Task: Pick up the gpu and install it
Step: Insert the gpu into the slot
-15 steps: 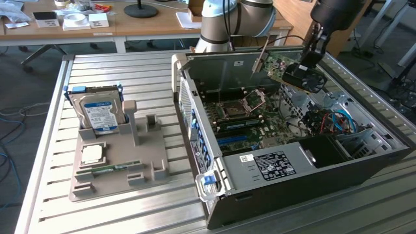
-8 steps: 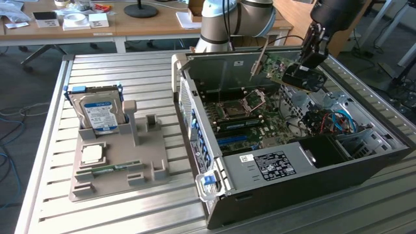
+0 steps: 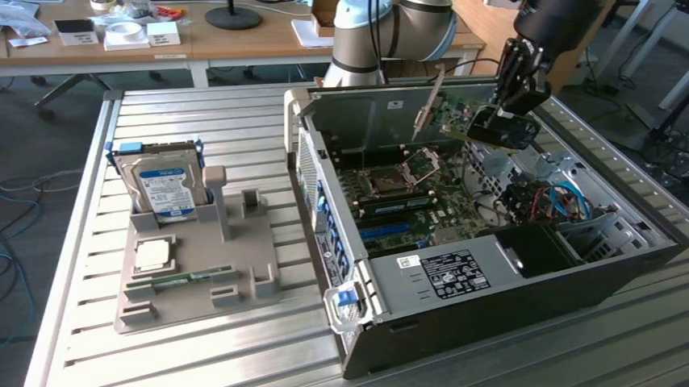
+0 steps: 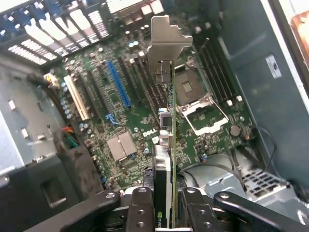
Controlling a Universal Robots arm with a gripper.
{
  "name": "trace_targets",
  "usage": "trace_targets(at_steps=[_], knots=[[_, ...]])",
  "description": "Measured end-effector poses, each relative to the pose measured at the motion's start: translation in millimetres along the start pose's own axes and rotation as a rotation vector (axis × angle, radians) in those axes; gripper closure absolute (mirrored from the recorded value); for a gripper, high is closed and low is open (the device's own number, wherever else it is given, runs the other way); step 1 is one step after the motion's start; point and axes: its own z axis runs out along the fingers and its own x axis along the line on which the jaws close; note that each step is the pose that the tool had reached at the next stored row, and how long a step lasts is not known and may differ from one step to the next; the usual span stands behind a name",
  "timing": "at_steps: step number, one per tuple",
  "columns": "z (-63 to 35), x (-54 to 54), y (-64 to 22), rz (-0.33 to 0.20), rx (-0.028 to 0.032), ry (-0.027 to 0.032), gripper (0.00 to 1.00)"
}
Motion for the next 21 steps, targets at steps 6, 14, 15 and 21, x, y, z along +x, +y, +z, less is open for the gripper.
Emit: trace_targets(at_steps=[6, 14, 15, 21], knots=[[0.5, 0.0, 0.0, -0.109, -0.0025, 0.0069, 0.73], [1.2, 0.0, -0.1, -0.256, -0.0058, 0.0162, 0.73], [1.3, 0.0, -0.1, -0.274, -0.0062, 0.0174, 0.73], [1.7, 0.1, -0.1, -0.377, -0.0085, 0.0243, 0.73]])
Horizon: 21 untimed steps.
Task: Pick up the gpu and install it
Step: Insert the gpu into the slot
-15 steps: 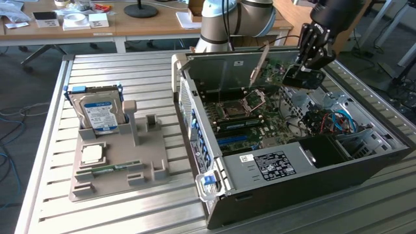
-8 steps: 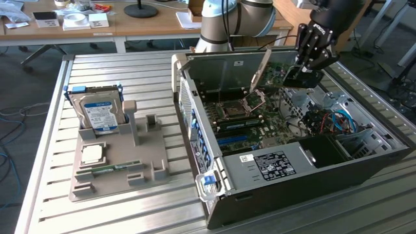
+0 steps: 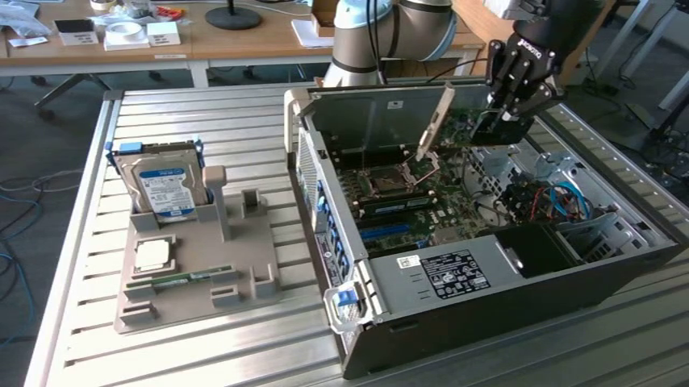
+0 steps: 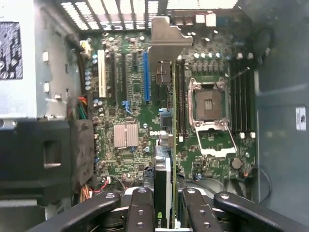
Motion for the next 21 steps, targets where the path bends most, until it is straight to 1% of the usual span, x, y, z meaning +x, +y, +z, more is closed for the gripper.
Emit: trace_targets(at_steps=[3, 4, 11, 14, 16, 19, 21], knots=[[0.2, -0.1, 0.0, -0.007, 0.0001, 0.0003, 0.73], [0.8, -0.1, 0.0, -0.011, 0.0031, 0.0002, 0.73], [6.4, 0.0, 0.3, -0.042, 0.0297, 0.0016, 0.73], [9.4, 0.0, 1.1, -0.054, 0.0389, 0.0021, 0.73], [11.0, 0.1, 4.5, -0.056, 0.0411, 0.0021, 0.73], [13.3, 0.5, 11.5, -0.057, 0.0421, 0.0022, 0.73], [15.8, 0.6, 13.7, -0.059, 0.0446, 0.0026, 0.73]])
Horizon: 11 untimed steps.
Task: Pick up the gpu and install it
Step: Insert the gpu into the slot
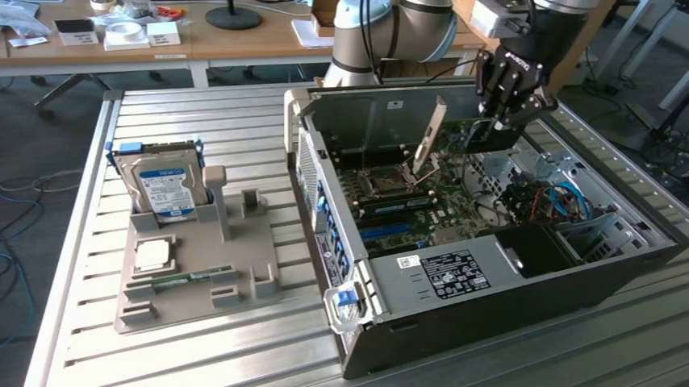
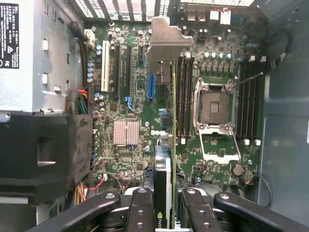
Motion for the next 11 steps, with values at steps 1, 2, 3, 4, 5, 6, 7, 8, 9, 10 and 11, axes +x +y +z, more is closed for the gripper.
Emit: trace_targets(at_steps=[1, 2, 3, 4, 5, 6, 7, 8, 9, 10, 11], knots=[[1.3, 0.0, 1.1, -0.001, 0.0017, -0.0001, 0.73], [2.5, 0.0, 2.1, -0.003, 0.0034, 0.0, 0.73], [3.7, 0.0, 3.1, -0.004, 0.0051, 0.0001, 0.73], [5.0, 0.0, 4.2, -0.006, 0.0069, 0.0002, 0.73], [6.2, 0.0, 5.2, -0.007, 0.0087, 0.0002, 0.73], [7.5, 0.0, 6.4, -0.008, 0.011, 0.0003, 0.73], [8.6, 0.0, 7.2, -0.009, 0.0124, 0.0004, 0.73], [9.3, 0.0, 7.4, -0.009, 0.0126, 0.0005, 0.73], [9.4, 0.0, 7.4, -0.009, 0.0126, 0.0007, 0.73], [9.4, 0.0, 7.3, -0.009, 0.0126, 0.0007, 0.73], [9.4, 0.0, 7.4, -0.009, 0.0126, 0.0007, 0.73]])
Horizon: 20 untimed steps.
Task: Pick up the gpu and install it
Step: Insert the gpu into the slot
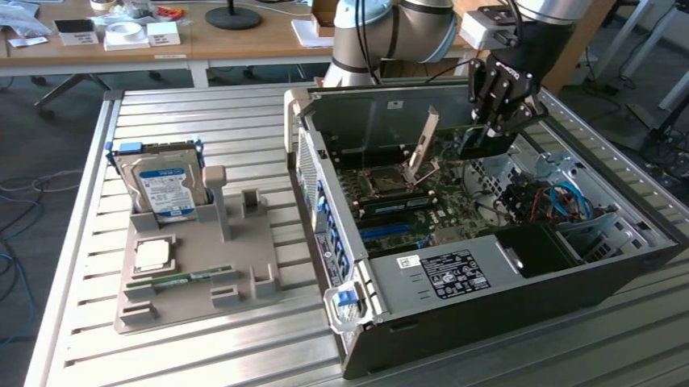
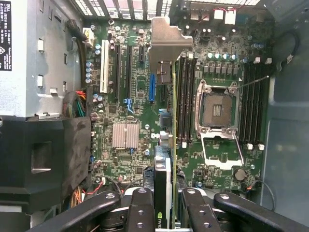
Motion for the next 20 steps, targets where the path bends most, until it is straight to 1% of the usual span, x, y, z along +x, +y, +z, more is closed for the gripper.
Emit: trace_targets(at_steps=[4, 11, 17, 20], knots=[[0.7, 0.0, 0.1, 0.0, 0.0002, -0.0006, 0.73], [7.3, 0.0, 3.7, 0.0, 0.0011, -0.0003, 0.73], [7.3, 0.0, 3.9, 0.0, 0.0011, -0.0002, 0.73], [7.7, -0.1, 5.9, 0.001, 0.0012, -0.0003, 0.73]])
